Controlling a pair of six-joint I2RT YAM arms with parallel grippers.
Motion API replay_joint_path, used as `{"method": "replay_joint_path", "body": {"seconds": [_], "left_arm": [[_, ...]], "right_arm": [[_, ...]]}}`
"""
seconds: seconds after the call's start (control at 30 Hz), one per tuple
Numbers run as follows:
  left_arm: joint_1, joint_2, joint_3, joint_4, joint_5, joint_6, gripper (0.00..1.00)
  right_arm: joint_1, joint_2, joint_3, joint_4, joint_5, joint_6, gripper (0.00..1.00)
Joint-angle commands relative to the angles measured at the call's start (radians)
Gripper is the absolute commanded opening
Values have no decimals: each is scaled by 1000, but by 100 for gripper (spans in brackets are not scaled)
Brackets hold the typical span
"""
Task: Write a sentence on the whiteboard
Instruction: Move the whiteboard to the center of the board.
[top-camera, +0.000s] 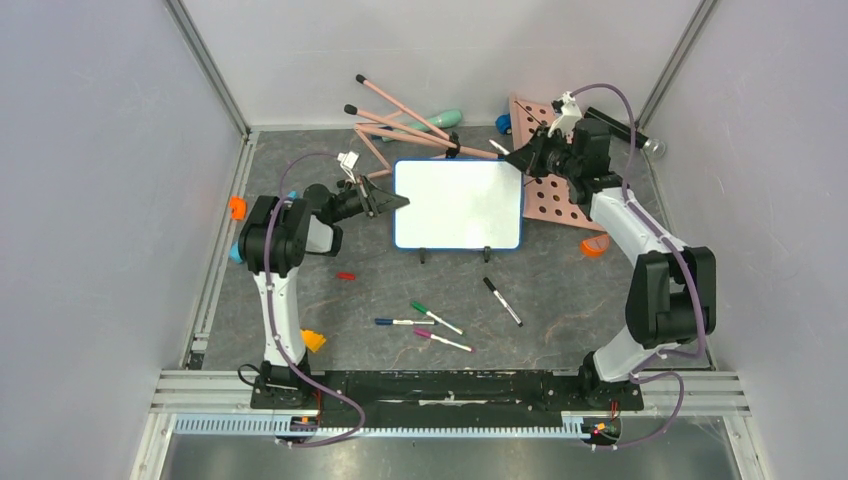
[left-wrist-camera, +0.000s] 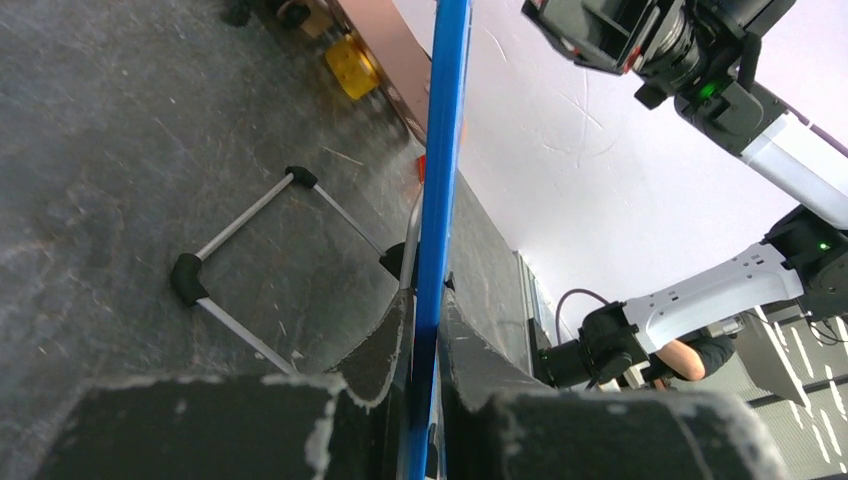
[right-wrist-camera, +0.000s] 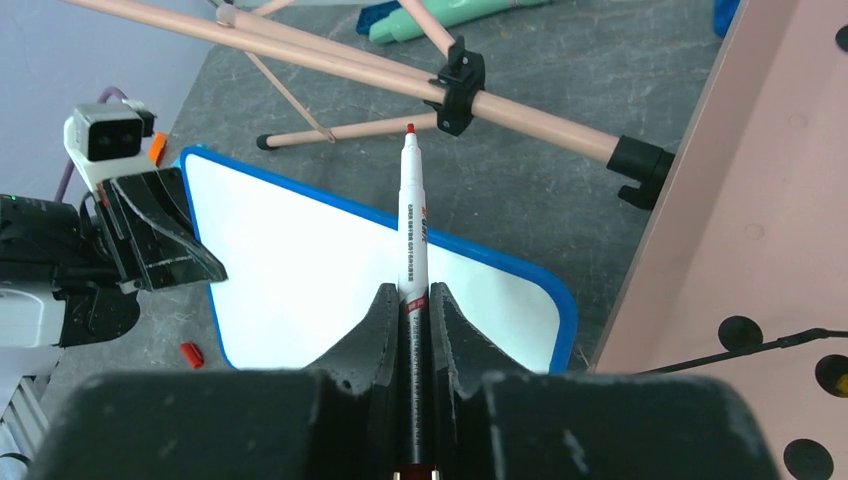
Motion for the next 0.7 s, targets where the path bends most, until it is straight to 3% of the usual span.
{"method": "replay_joint_path", "body": {"seconds": [0.0, 0.57, 0.67], "left_arm": [[6, -63, -93, 77, 51, -36, 4], [27, -243, -370, 82, -13, 90, 2], [26, -266, -397, 77, -28, 107, 8]], "right_arm": [[-5, -90, 4, 3, -13, -20, 0], [-4, -328, -176, -26, 61, -36, 0], [-4, -364, -196, -37, 74, -44, 0]]}}
